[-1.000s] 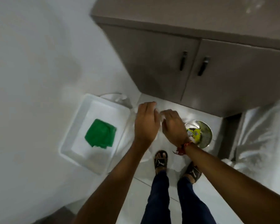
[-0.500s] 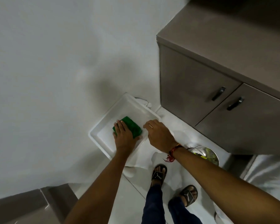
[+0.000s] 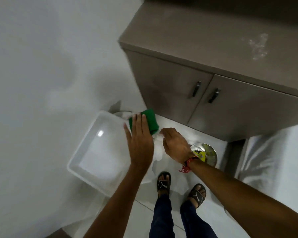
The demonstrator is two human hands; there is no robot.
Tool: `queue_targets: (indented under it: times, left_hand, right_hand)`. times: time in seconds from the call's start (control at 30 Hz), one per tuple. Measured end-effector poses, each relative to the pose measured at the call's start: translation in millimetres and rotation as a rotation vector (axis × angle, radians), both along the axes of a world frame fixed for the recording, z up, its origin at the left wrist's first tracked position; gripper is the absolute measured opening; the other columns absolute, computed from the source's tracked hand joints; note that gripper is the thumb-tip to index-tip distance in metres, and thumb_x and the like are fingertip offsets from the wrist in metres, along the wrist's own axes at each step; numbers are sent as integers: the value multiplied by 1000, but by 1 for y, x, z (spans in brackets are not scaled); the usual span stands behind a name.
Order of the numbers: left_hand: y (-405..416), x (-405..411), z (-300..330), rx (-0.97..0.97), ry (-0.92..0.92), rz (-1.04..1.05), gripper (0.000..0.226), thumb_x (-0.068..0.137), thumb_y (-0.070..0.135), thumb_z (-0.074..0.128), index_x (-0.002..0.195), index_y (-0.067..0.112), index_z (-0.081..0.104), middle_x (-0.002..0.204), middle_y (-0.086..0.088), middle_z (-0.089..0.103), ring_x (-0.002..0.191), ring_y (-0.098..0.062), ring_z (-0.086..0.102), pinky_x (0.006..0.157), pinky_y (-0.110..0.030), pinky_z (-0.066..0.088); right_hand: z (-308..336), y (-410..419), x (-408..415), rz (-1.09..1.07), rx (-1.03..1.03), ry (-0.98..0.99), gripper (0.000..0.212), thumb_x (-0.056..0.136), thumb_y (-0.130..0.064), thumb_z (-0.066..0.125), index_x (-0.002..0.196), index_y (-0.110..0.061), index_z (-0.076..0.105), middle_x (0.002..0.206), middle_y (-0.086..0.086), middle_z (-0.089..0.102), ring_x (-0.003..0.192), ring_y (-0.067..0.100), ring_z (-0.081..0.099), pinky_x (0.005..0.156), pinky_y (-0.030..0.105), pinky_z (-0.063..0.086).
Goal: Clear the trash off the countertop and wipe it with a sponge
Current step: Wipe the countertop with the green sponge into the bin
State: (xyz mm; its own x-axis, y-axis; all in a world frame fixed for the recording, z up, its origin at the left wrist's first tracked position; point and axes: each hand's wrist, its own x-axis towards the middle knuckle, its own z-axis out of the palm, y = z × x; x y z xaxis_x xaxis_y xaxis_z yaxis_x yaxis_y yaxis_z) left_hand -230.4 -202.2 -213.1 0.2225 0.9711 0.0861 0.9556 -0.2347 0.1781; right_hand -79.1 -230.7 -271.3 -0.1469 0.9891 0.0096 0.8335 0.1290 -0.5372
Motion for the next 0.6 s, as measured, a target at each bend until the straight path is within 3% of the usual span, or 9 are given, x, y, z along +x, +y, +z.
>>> queue_targets:
  times: [0.1, 0.13, 0.23, 0.3, 0.37, 0.47, 0.53, 0.6]
  left_hand:
    - [-15, 64, -26, -50, -51, -220, 56, 97, 18, 36, 149, -1, 40, 156, -21, 43, 148, -36, 38, 120, -55, 34]
    - [-22, 82, -42, -95, -49, -278, 58, 96, 20, 36, 150, -1, 39, 157, -21, 42, 148, -36, 38, 119, -56, 35]
    - [-38, 115, -106, -287, 74, -398, 67, 90, 15, 40, 155, 1, 31, 163, -18, 32, 153, -33, 28, 123, -57, 28]
    - [-48, 128, -165, -354, 168, -482, 66, 88, 7, 42, 153, -1, 34, 161, -20, 36, 151, -34, 33, 124, -55, 26]
    - [-51, 137, -231, -345, 211, -561, 60, 81, -1, 56, 140, -7, 52, 145, -26, 55, 136, -39, 53, 114, -57, 42]
    - [-58, 136, -315, -354, 363, -663, 56, 74, -5, 63, 129, -12, 61, 131, -30, 64, 124, -42, 63, 106, -55, 51]
    - [-61, 133, -360, -346, 405, -717, 56, 76, -4, 61, 131, -12, 59, 135, -31, 61, 127, -43, 61, 111, -53, 47]
    - [-63, 133, -389, -405, 443, -742, 66, 67, -2, 76, 130, -12, 60, 134, -31, 62, 125, -44, 62, 109, -54, 48]
  right_hand:
    - [-34, -27, 42, -76, -101, -96, 25, 86, -12, 65, 110, -4, 69, 107, 12, 68, 96, 28, 65, 80, 30, 55]
    - [-50, -37, 58, -99, -163, -129, 23, 89, -17, 62, 108, -6, 69, 106, 11, 67, 97, 27, 64, 81, 30, 53]
    - [-117, -71, 98, -182, -376, -181, 41, 98, -28, 47, 132, -8, 59, 130, 12, 59, 121, 29, 55, 104, 37, 45]
    - [-175, -99, 121, -184, -495, -225, 54, 96, -32, 52, 143, -5, 50, 141, 18, 54, 130, 36, 51, 111, 46, 42]
    - [-248, -121, 142, -173, -524, -292, 67, 89, -34, 63, 145, -2, 48, 144, 24, 52, 131, 42, 54, 107, 52, 47]
    - [-340, -157, 156, -125, -758, -316, 90, 95, -48, 55, 159, 0, 15, 164, 24, 21, 152, 40, 24, 124, 48, 26]
    - [-394, -174, 150, -96, -835, -343, 91, 98, -48, 51, 160, 2, 7, 166, 25, 12, 154, 41, 15, 126, 48, 17]
    - [-423, -177, 138, -84, -805, -401, 78, 100, -41, 48, 158, 1, 18, 162, 26, 25, 149, 42, 29, 123, 51, 25]
